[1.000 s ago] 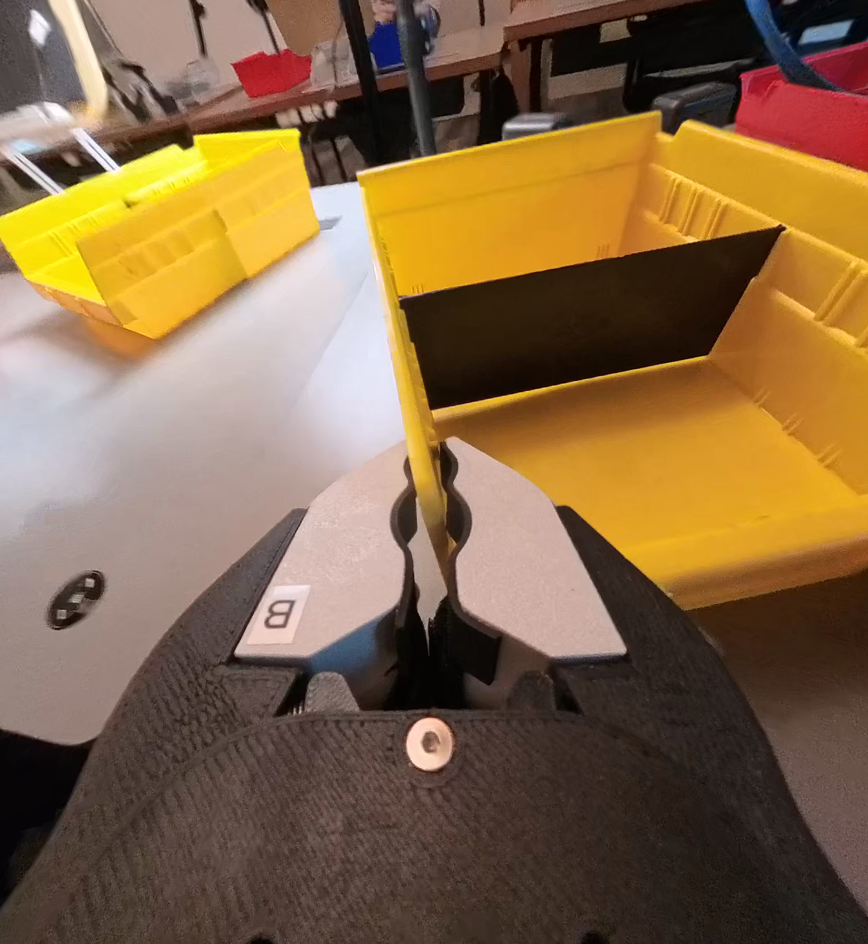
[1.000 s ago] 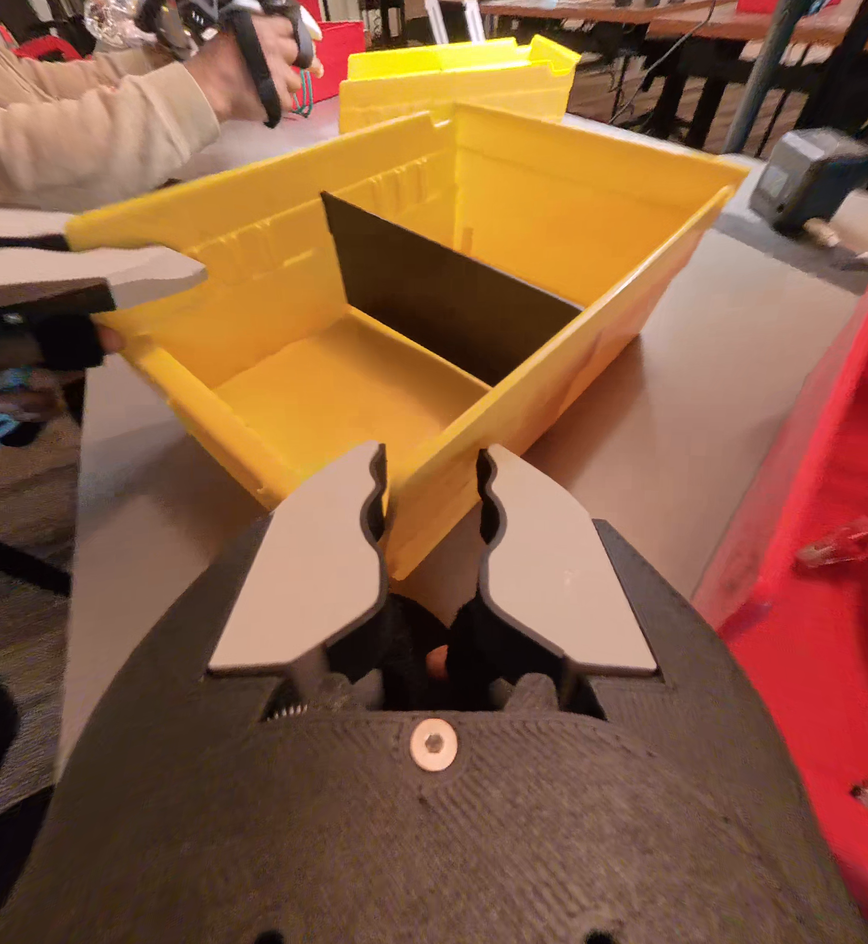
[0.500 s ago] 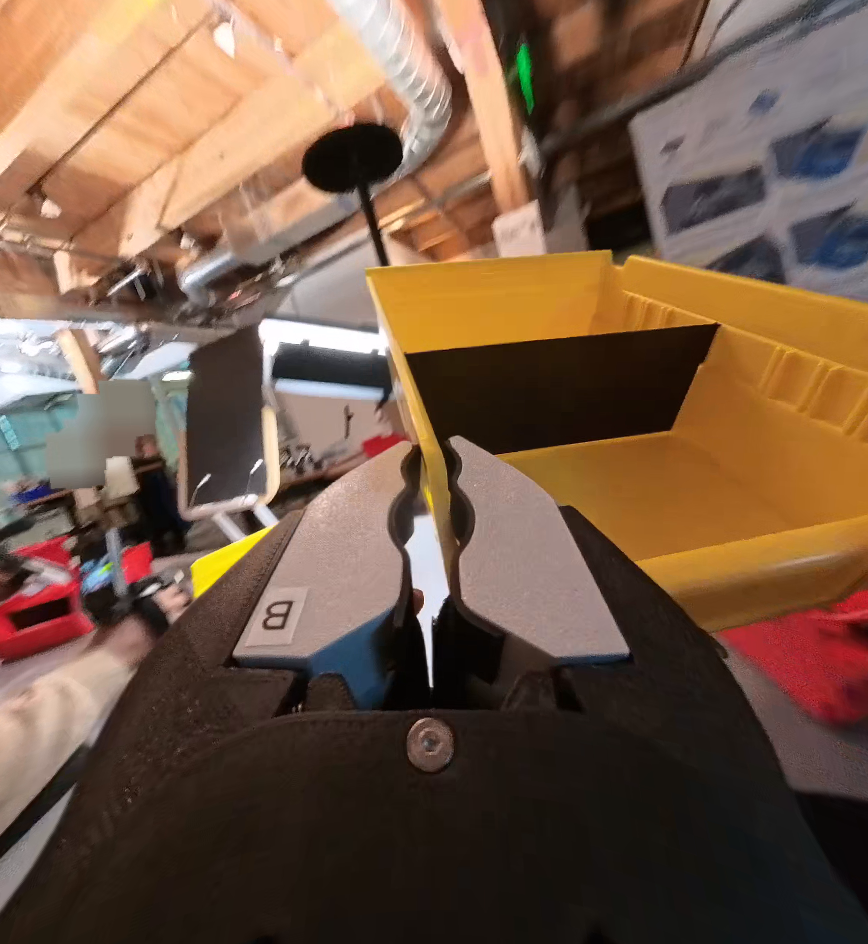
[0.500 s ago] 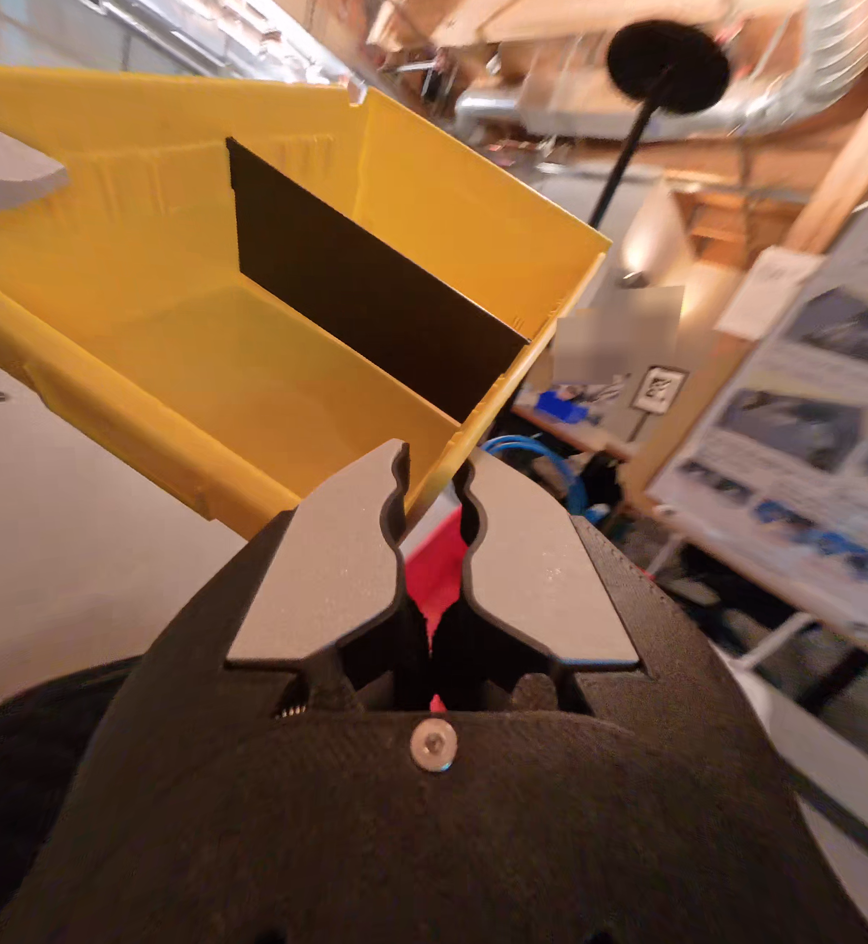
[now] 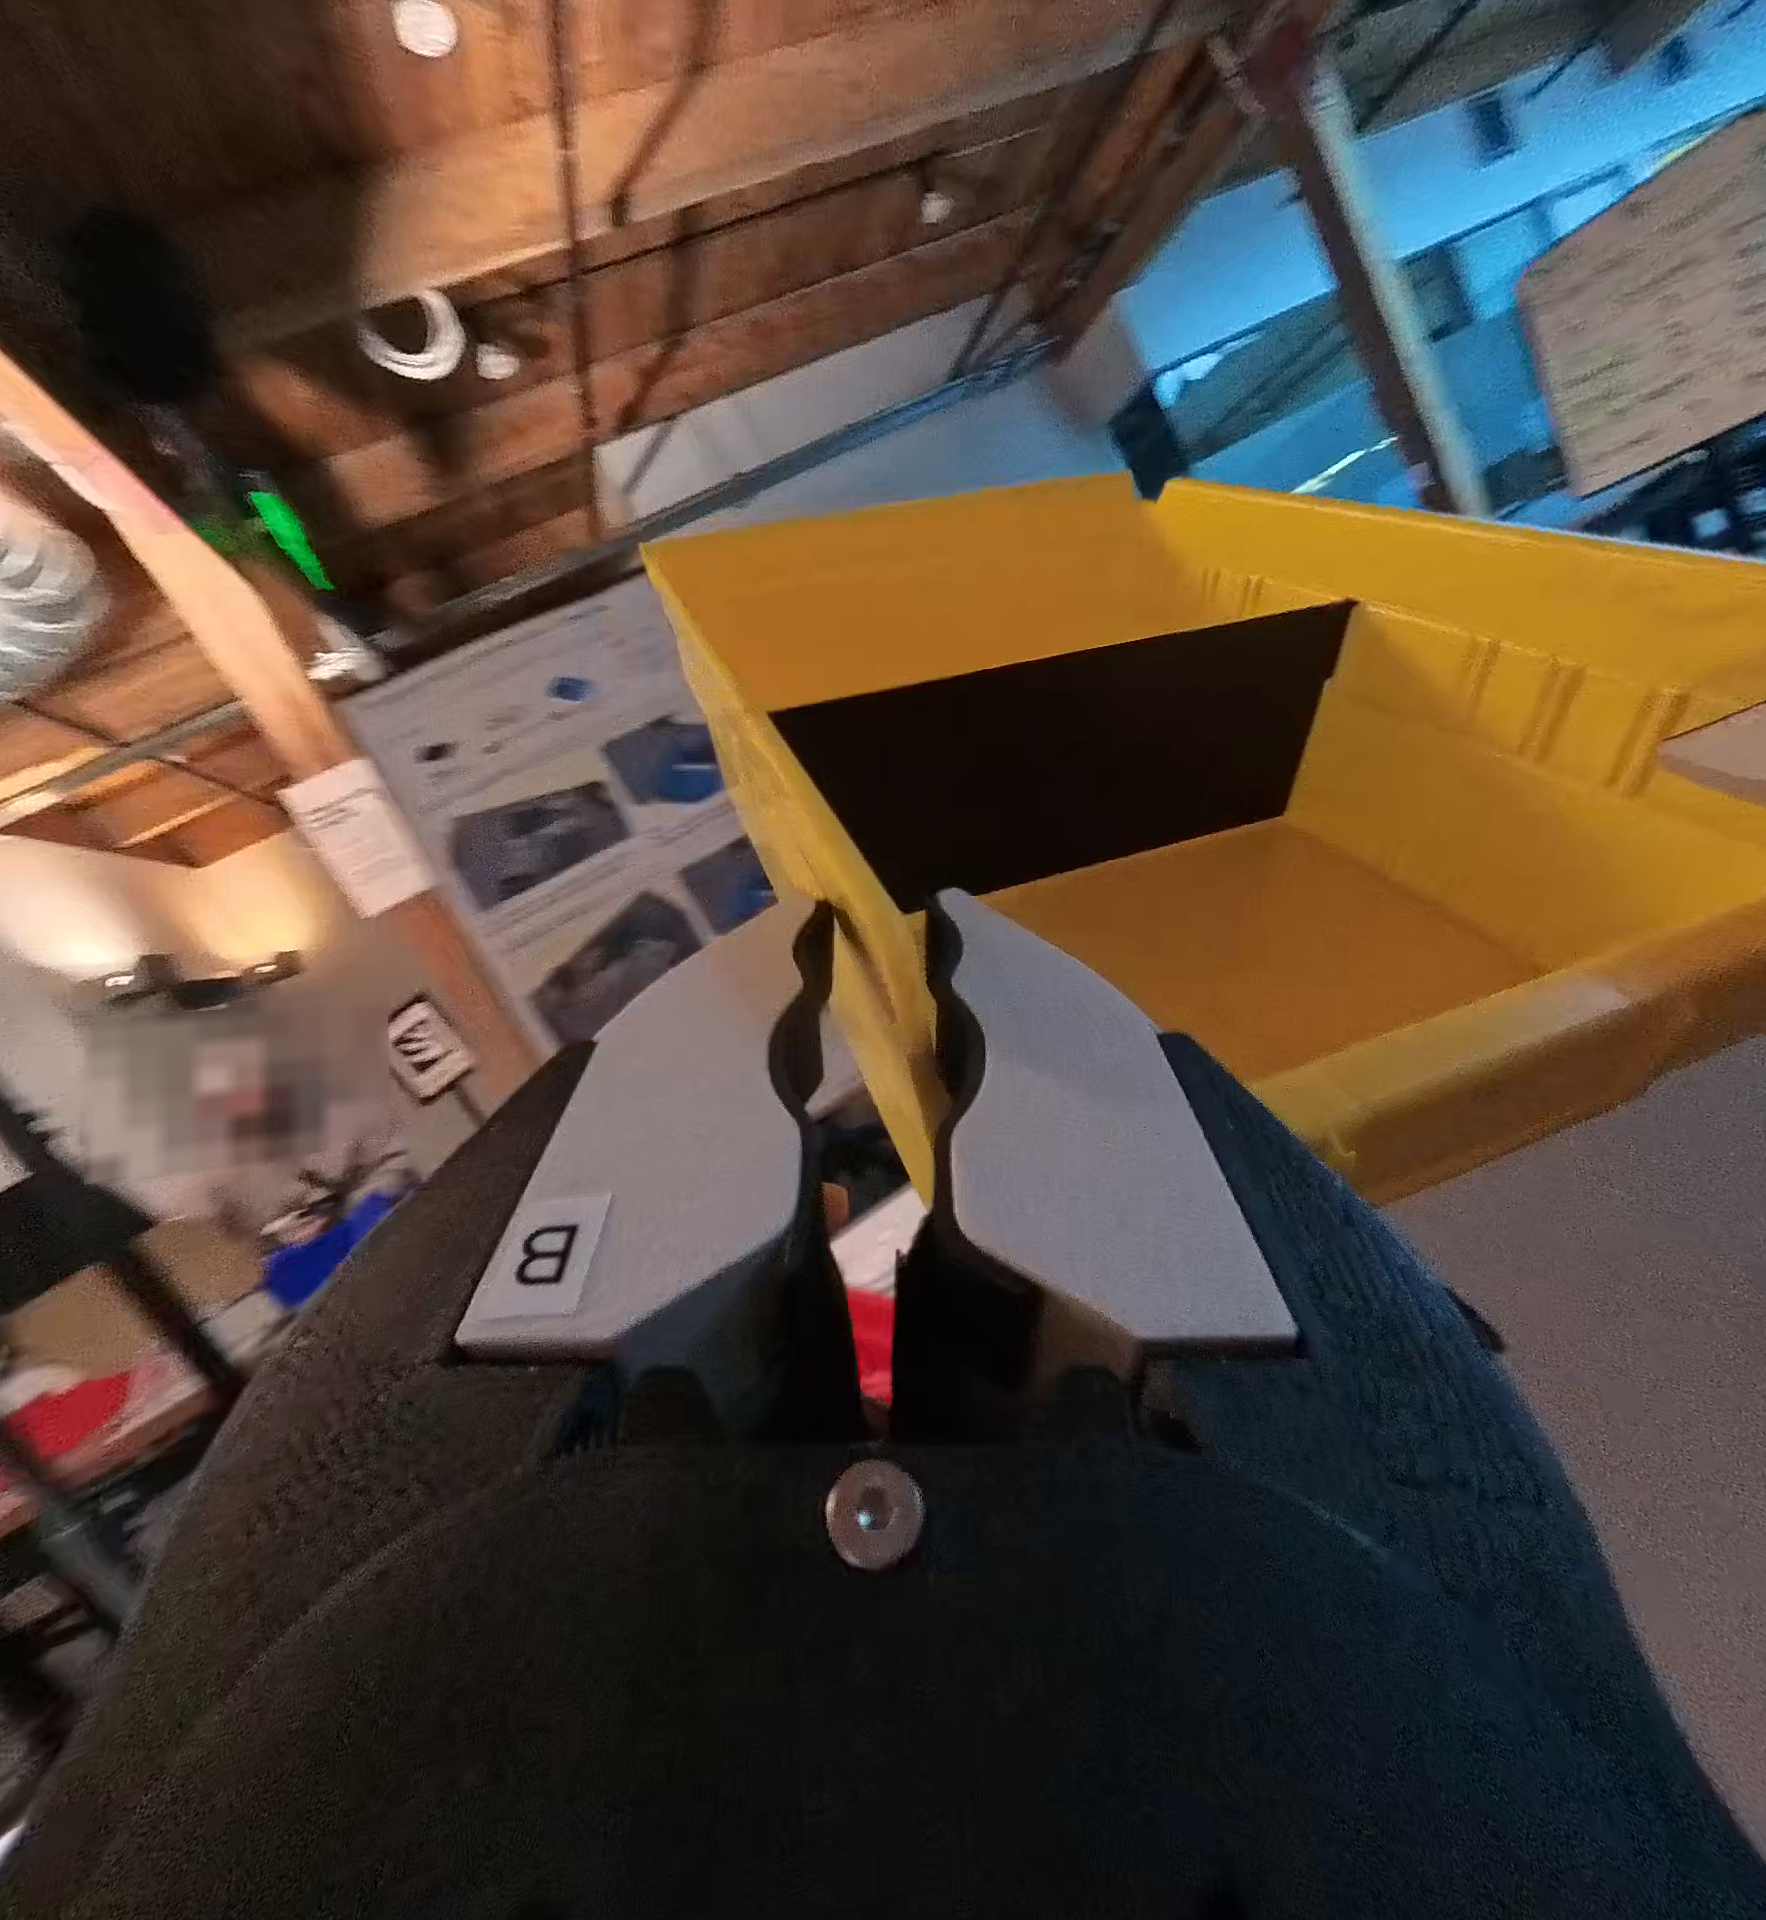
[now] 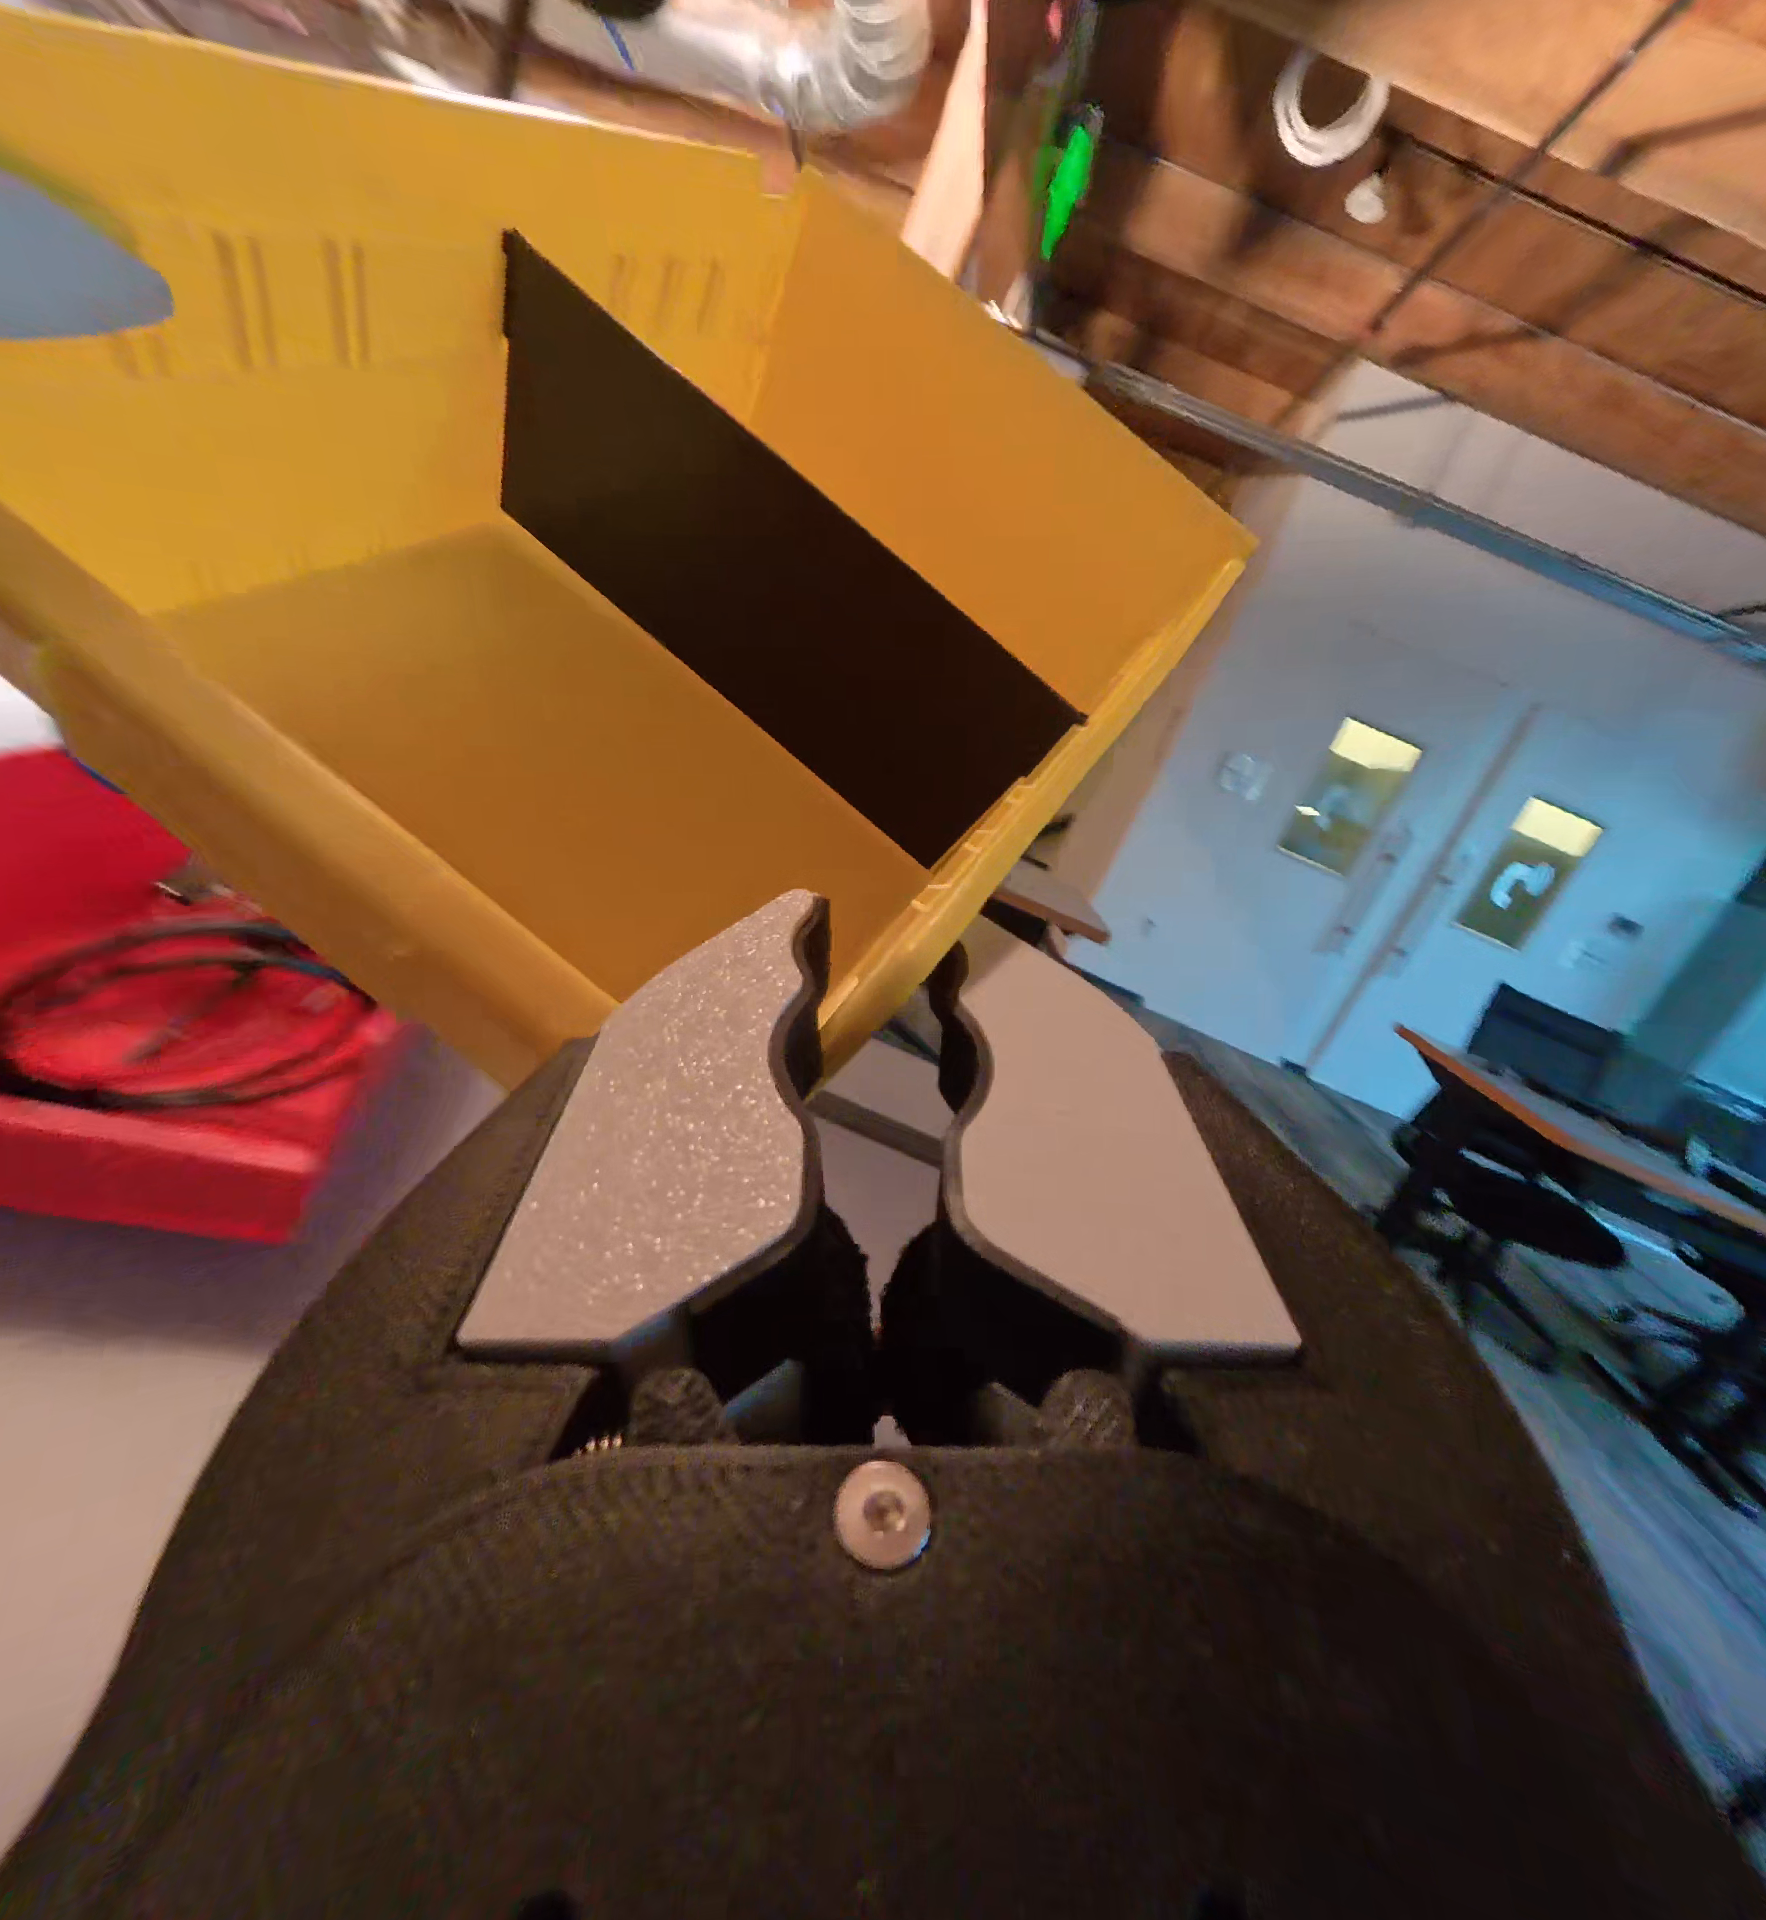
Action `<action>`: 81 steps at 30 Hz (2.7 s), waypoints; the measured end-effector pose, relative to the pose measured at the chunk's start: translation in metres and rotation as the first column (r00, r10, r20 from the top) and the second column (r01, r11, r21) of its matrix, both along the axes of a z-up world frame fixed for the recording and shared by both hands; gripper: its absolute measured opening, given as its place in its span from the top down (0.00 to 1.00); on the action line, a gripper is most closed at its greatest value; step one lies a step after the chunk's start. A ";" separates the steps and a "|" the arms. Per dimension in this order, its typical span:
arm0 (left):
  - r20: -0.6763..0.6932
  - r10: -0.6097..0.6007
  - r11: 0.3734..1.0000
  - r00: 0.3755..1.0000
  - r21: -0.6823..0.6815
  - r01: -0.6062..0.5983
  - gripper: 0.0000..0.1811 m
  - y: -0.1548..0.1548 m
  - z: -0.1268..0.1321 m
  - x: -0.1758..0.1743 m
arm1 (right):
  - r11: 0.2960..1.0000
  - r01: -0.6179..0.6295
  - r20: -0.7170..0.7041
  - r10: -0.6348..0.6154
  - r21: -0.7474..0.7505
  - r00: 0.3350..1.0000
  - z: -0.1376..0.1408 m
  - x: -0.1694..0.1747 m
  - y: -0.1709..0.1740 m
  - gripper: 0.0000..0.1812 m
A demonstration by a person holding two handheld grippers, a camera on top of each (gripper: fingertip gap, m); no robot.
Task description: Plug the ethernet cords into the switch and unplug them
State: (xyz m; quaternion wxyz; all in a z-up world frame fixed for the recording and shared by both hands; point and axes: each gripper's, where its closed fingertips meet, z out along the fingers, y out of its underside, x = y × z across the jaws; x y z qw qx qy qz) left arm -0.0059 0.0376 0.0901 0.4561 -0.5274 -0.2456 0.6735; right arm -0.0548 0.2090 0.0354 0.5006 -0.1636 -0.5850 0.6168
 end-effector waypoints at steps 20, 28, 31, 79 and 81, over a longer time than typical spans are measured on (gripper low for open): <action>0.327 -0.224 0.951 0.918 0.282 0.131 0.89 0.122 -0.175 -0.138 | 0.954 0.206 0.267 -0.261 0.218 0.928 -0.141 -0.106 0.129 0.93; 0.447 -0.244 0.945 0.861 0.309 0.108 0.88 0.122 -0.210 -0.148 | 0.905 0.218 0.331 -0.346 0.367 0.878 -0.173 -0.114 0.130 0.92; 0.494 -0.210 0.972 0.844 0.195 0.128 0.87 0.125 -0.227 -0.152 | 0.902 0.239 0.357 -0.370 0.361 0.858 -0.178 -0.117 0.136 0.92; 0.767 0.425 0.852 0.481 -0.518 0.073 0.80 -0.253 -0.286 0.097 | 0.471 0.078 0.157 -0.439 0.879 0.884 -0.219 -0.094 0.141 0.81; 0.774 0.427 0.851 0.466 -0.518 0.080 0.80 -0.262 -0.286 0.114 | 0.458 0.071 0.165 -0.454 0.886 0.876 -0.220 -0.091 0.151 0.81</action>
